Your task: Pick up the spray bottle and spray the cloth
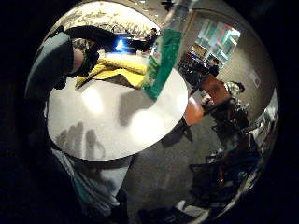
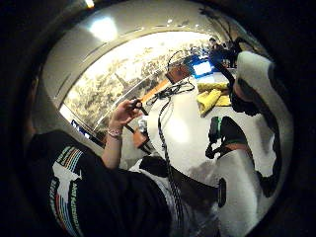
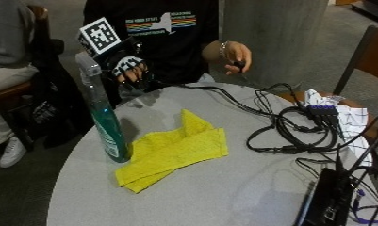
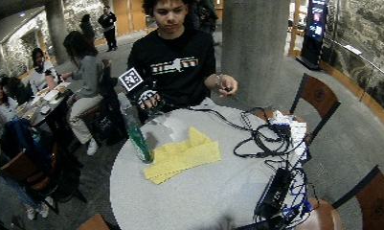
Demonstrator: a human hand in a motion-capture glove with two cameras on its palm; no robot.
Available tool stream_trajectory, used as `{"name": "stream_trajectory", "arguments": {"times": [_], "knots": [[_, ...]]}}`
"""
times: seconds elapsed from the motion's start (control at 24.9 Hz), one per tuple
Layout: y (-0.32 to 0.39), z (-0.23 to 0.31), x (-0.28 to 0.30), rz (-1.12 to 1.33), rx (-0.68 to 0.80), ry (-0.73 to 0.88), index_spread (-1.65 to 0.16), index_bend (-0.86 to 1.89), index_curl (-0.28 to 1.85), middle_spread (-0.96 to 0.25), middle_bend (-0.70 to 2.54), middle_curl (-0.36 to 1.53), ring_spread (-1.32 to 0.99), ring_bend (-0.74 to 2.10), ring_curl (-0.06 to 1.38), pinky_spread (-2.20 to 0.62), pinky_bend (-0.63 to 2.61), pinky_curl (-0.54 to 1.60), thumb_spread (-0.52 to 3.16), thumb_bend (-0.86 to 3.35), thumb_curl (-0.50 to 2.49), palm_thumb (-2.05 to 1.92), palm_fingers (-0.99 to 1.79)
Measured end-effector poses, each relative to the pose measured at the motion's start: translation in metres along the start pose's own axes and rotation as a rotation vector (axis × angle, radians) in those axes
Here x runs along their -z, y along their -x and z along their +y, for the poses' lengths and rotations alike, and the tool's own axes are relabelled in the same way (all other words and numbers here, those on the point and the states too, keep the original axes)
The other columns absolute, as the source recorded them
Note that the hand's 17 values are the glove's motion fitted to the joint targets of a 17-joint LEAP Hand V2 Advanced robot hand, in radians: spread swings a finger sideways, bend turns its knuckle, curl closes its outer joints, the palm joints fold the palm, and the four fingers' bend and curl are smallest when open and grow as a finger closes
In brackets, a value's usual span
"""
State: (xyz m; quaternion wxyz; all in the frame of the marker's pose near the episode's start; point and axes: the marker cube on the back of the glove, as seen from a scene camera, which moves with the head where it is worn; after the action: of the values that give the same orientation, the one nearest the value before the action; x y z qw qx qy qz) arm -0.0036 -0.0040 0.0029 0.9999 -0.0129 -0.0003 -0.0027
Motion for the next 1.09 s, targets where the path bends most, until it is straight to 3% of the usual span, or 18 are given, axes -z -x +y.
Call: {"name": "stream_trajectory", "arguments": {"times": [0.36,1.09], "knots": [[0.009,-0.01,-0.009,0.032,-0.033,0.07,-0.16,0.28,0.24,-0.04,0.45,0.24,-0.06,0.4,0.24,0.01,0.28,0.19,0.53,0.4,0.26,0.8,1.1],[0.0,-0.011,-0.004,0.062,-0.07,0.073,-0.21,0.17,0.34,-0.04,0.38,0.34,-0.07,0.33,0.3,0.03,0.23,0.27,0.82,0.22,0.37,0.84,1.09]]}}
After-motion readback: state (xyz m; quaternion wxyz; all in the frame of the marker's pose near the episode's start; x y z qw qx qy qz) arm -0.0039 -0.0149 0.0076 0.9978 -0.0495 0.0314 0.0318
